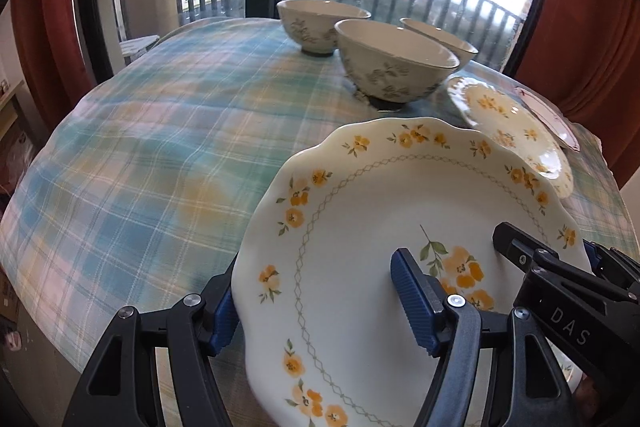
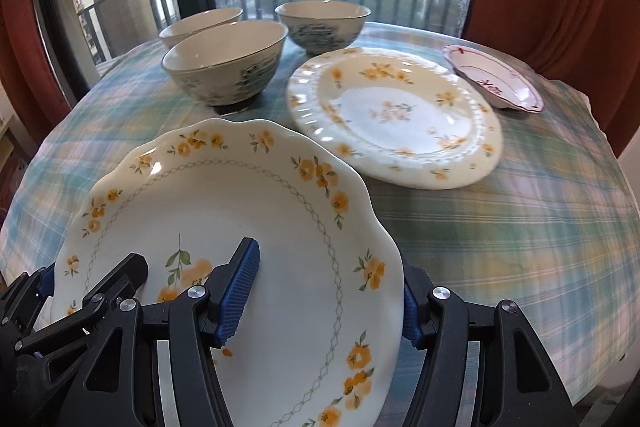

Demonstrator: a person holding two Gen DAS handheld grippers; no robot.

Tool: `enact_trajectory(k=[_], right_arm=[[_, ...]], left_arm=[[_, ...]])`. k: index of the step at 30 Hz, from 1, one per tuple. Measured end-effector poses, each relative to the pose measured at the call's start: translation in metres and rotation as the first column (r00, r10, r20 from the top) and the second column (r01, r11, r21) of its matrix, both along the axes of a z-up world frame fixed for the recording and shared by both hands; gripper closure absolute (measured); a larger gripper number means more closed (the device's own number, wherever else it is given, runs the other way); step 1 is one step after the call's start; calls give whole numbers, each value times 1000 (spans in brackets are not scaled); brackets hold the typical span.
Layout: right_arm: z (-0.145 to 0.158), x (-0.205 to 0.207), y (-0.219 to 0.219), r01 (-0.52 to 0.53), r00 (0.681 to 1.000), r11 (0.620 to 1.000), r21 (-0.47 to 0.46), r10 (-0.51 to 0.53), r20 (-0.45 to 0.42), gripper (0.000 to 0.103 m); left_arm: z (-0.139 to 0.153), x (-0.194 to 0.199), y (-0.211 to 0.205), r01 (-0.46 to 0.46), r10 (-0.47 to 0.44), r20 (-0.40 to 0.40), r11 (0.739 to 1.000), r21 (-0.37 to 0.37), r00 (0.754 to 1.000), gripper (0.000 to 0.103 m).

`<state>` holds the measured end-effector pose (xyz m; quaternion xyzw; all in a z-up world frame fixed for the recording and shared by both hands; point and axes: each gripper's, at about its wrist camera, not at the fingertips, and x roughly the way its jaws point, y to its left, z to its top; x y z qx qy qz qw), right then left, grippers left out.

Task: Organize plates and bowls

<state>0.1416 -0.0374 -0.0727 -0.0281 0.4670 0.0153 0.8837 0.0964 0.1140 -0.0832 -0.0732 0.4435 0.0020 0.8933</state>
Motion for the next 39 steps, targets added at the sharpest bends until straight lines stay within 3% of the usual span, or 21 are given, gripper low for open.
enact_trajectory(k=[14,18,23,28,39], right_arm=[[-17,16,5,52,997,997,62,-48,-53,36],[-16,14,7,29,999,999,45,-27,-43,35],[-7,5,5,7,1000,1000,-9,-7,7,35],[2,-2,-7,4,1000,1000,25,-4,13,35],[31,-28,-32,-48,993,998,40,43,107,32]], left_arm=[[-4,17,5,20,-21,8,997,75,1000,32],[-4,18,6,9,-9,1,998,59,1000,29],[-5,13,1,8,-7,-21,998,68,1000,20],[1,6,-2,-11,13,-18,997,78,1000,10],[28,-12,-26,-40,36,41,993,113,999,5]])
